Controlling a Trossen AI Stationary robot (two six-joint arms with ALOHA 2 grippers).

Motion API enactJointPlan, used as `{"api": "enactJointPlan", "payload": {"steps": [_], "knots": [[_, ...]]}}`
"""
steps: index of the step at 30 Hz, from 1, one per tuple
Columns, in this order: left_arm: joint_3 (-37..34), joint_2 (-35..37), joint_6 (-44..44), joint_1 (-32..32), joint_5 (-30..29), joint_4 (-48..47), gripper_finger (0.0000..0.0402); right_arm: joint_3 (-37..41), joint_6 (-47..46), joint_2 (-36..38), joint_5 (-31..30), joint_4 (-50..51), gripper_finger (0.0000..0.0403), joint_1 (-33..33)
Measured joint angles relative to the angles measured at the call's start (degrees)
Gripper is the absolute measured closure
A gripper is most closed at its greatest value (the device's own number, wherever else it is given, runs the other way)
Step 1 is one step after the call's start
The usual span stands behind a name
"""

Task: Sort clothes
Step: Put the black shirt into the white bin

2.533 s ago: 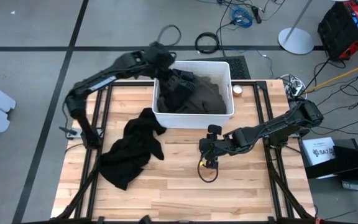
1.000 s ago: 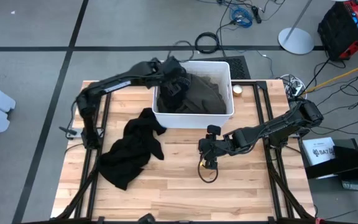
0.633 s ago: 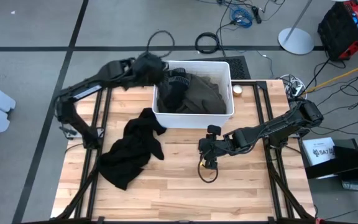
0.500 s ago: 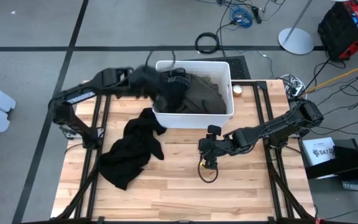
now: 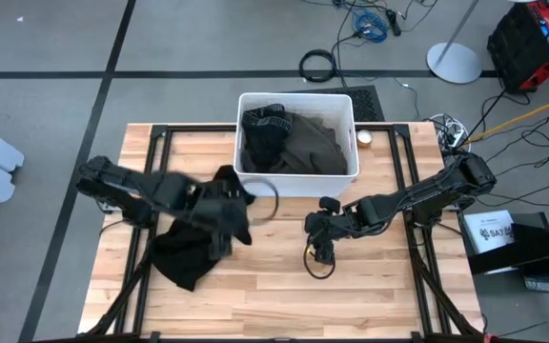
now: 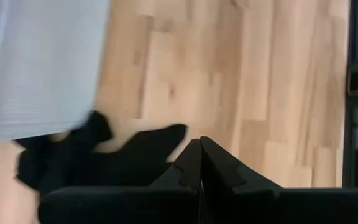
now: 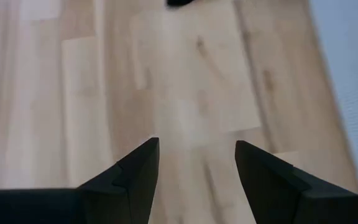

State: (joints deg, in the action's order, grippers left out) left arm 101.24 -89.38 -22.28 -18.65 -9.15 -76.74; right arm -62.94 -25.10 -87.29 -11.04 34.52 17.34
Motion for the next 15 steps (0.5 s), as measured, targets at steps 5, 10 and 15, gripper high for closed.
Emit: {"api": "enactJointPlan", "payload": {"steps": [5,10,15], "knots": [[-9.3,-0.2,-1.4,-3.3,0.0,8.5,0.0376,0.0,-0.4,0.0,2.6,0.4,0.0203,0.4],[-17.6,-3.7,-1.4,-3.6,0.0,10.1,0.0337,0.0,-1.8,0.0,2.5,5.0,0.0203,2.0],[-21.6,-9.4,-0.8,-2.4,-0.3,10.4,0.0268,0.0,-1.9,0.0,2.1,7.7,0.0203,2.9]]}}
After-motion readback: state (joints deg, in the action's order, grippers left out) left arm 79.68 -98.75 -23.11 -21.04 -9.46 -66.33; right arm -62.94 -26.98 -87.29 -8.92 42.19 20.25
